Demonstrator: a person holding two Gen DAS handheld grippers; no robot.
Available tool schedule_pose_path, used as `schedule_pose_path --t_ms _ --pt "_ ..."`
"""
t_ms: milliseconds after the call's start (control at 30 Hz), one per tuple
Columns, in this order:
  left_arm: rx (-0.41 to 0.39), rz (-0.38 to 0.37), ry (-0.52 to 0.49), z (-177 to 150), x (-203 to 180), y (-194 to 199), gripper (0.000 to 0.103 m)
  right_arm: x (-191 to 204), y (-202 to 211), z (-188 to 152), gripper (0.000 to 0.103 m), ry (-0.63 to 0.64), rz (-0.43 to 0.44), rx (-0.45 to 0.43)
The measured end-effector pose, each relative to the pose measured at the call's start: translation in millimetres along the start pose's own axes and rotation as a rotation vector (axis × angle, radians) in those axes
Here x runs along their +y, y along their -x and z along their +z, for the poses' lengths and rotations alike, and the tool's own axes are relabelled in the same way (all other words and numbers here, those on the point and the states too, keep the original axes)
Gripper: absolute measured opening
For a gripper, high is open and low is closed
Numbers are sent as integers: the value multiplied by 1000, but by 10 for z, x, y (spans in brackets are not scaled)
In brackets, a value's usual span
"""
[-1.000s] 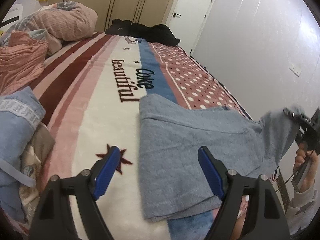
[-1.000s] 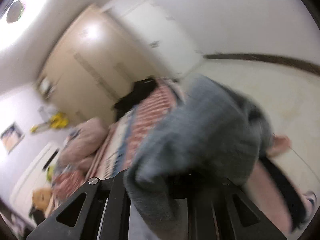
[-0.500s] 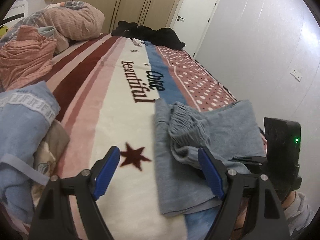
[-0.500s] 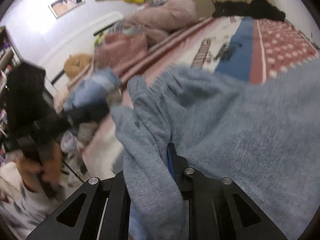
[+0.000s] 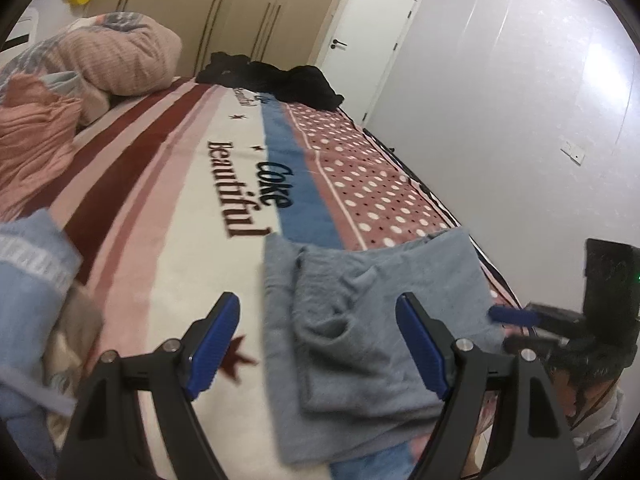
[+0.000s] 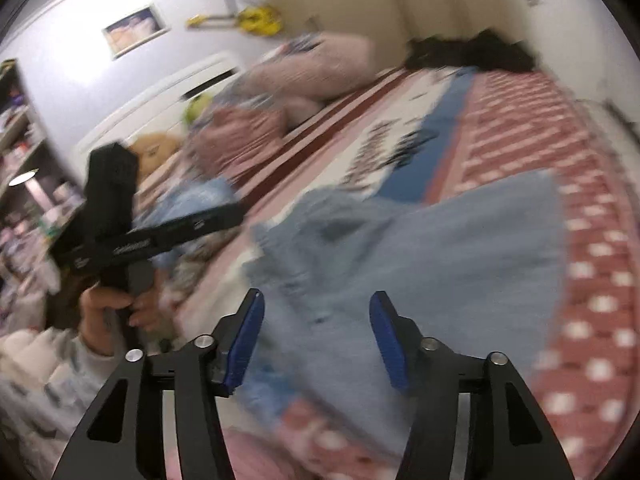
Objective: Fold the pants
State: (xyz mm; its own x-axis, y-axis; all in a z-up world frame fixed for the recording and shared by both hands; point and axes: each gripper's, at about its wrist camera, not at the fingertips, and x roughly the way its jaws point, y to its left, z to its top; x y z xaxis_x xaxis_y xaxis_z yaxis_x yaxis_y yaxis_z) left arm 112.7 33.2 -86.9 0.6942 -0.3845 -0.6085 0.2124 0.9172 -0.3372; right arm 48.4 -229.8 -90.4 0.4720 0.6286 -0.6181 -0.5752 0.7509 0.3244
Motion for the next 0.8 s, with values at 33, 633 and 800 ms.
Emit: schedule_pose_path --t_ms 33,633,800 --pt "9 -7 -1 16 -37 -53 77 -70 85 1 55 -4 -53 -23" --pt "141 124 -48 -384 25 -346 16 -1140 -27 -509 68 -279 -187 20" --pt "116 127 -22 -229 58 -284 75 -1120 47 -418 68 -279 -178 12"
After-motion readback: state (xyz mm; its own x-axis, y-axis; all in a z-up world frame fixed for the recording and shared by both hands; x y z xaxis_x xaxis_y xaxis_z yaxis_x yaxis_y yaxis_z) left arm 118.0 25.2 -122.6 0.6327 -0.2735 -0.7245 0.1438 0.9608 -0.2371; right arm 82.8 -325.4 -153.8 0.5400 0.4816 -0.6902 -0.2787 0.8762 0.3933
